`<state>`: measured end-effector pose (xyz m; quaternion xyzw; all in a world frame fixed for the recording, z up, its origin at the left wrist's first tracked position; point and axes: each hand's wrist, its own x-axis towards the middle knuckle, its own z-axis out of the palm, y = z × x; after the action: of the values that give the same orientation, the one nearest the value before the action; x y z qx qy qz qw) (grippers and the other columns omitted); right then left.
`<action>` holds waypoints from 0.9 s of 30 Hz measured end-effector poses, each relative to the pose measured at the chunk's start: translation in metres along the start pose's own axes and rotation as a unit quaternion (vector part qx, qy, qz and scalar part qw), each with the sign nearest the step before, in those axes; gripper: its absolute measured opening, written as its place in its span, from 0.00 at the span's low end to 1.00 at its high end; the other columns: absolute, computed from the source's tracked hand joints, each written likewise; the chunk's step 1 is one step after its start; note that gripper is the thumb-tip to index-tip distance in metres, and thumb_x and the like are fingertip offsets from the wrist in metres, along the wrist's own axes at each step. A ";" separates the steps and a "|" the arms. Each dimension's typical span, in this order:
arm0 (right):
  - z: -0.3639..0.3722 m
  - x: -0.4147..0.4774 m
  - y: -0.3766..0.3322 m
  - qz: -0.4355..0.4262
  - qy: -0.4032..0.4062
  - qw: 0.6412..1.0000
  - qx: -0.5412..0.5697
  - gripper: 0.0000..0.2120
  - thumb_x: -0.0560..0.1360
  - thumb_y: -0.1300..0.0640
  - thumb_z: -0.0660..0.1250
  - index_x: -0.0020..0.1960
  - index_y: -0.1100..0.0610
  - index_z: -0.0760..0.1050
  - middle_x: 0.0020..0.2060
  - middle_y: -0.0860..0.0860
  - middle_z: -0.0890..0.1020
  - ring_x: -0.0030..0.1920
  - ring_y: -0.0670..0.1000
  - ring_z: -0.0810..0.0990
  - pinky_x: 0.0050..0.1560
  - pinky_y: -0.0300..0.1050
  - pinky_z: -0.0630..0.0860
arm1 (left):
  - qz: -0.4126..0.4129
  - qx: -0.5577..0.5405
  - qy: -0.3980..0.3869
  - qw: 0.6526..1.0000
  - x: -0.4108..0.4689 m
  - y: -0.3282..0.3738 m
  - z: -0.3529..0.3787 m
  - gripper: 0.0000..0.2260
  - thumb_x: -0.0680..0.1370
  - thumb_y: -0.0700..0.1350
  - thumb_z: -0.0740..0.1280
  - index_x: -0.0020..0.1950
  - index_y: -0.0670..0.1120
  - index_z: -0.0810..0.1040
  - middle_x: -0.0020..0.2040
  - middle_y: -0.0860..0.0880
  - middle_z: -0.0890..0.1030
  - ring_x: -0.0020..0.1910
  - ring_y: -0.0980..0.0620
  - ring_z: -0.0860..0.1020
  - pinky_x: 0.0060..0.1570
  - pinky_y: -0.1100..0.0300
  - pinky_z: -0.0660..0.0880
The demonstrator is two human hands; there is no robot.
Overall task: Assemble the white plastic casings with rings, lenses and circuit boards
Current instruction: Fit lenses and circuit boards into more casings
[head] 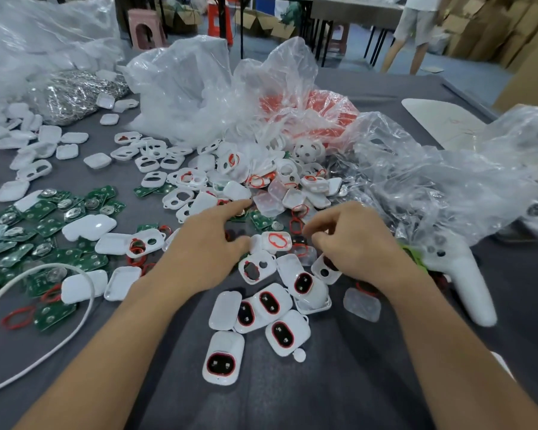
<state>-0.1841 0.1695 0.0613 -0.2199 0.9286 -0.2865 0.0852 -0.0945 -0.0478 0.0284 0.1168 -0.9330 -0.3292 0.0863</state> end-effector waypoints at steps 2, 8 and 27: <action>0.005 0.015 -0.006 -0.002 -0.003 0.999 -0.046 0.14 0.75 0.59 0.69 0.56 0.46 0.85 0.48 0.43 0.84 0.44 0.40 0.79 0.45 0.27 0.70 | 0.017 0.017 -0.074 0.997 0.000 -0.001 0.005 0.34 0.77 0.59 0.71 0.80 0.61 0.61 0.78 0.57 0.67 0.75 0.55 0.67 0.68 0.61 0.63; 0.037 0.053 -0.019 -0.043 -0.032 0.996 -0.067 0.31 0.76 0.57 0.68 0.77 0.45 0.67 0.71 0.52 0.76 0.66 0.55 0.76 0.61 0.43 0.71 | 0.055 0.118 -0.053 0.990 0.020 -0.011 0.030 0.28 0.83 0.59 0.61 0.82 0.55 0.60 0.83 0.52 0.58 0.82 0.53 0.52 0.79 0.51 0.51; 0.051 0.084 -0.076 -0.162 -0.090 0.982 -0.037 0.12 0.71 0.63 0.73 0.50 0.50 0.87 0.35 0.38 0.82 0.35 0.35 0.77 0.39 0.22 0.69 | -0.080 -0.150 0.274 0.947 0.044 -0.039 -0.008 0.29 0.76 0.36 0.65 0.69 0.65 0.75 0.47 0.68 0.82 0.53 0.71 0.80 0.63 0.61 0.77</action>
<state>-0.2171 0.0500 0.0603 -0.3955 0.8791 -0.2411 0.1121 -0.1284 -0.0941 0.0136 0.2621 -0.8012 -0.4261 0.3283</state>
